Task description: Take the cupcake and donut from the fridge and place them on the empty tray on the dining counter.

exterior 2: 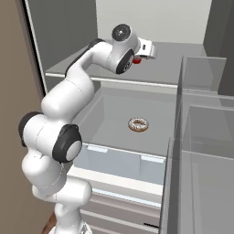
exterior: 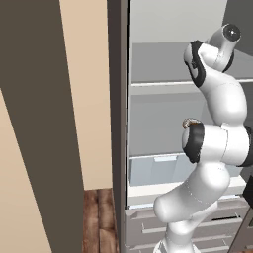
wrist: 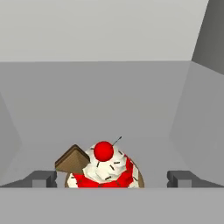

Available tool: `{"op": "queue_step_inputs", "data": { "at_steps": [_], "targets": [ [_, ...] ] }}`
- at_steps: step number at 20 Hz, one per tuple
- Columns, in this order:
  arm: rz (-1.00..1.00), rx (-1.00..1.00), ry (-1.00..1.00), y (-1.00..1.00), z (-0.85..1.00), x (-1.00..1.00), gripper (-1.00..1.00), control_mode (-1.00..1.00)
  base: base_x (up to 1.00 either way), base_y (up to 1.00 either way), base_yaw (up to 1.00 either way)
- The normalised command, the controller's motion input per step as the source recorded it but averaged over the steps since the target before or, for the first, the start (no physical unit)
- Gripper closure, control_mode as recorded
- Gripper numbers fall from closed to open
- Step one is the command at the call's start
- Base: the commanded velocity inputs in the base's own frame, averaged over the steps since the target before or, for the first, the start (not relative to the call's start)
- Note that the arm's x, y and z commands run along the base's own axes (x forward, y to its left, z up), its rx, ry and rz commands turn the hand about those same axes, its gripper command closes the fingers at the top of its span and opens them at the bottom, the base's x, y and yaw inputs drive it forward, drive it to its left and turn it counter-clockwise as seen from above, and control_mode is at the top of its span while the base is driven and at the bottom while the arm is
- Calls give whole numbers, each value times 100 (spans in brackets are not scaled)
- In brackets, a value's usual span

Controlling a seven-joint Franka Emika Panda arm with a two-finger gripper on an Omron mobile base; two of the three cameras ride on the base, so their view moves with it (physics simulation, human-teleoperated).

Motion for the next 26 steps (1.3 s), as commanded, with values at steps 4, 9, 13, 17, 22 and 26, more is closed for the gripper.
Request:
{"op": "queue_step_inputs", "data": {
  "at_steps": [4, 9, 13, 17, 22, 26],
  "targets": [
    [0, 0, 1, 0, -16, 13, -100, -100, 0, 0, 0],
    [0, 0, 0, 0, -13, 17, -100, -100, 0, 0, 0],
    [0, 0, 0, 0, -5, 15, -100, -100, 0, 0, 0],
    [0, 0, 0, 0, -3, 4, -100, -100, 0, 0, 0],
    [0, 0, 3, 0, -15, 0, 100, -100, 0, 0, 0],
    [0, 0, 5, 0, -7, 1, 100, -100, 0, 0, 0]
  ]
}}
